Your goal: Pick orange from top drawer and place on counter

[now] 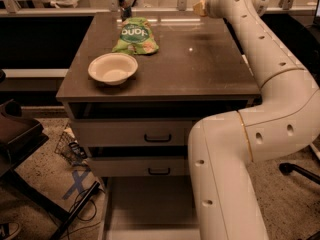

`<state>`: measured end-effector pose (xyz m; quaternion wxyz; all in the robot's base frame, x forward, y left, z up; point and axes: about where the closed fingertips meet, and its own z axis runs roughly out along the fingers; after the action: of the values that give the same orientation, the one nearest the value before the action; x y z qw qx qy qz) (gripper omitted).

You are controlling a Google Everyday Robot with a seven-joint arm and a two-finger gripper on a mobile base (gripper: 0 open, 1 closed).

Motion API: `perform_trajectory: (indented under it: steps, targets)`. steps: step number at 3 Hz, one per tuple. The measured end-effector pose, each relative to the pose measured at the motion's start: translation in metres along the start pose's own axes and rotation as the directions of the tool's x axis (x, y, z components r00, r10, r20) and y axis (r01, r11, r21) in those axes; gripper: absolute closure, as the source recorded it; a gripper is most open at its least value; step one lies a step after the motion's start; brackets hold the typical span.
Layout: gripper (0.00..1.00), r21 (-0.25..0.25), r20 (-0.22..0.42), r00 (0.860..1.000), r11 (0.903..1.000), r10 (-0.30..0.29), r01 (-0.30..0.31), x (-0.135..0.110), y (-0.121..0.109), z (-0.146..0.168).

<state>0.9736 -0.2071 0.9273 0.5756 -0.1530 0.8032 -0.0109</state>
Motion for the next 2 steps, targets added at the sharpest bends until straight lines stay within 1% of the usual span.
perform_trajectory:
  steps: [1, 2]
  targets:
    - [1.0, 0.002, -0.057, 0.998, 0.9999, 0.016, -0.016, 0.02, 0.002, 0.005]
    - [1.0, -0.061, -0.14, 0.985, 0.9923, 0.098, -0.108, 0.051, 0.011, 0.003]
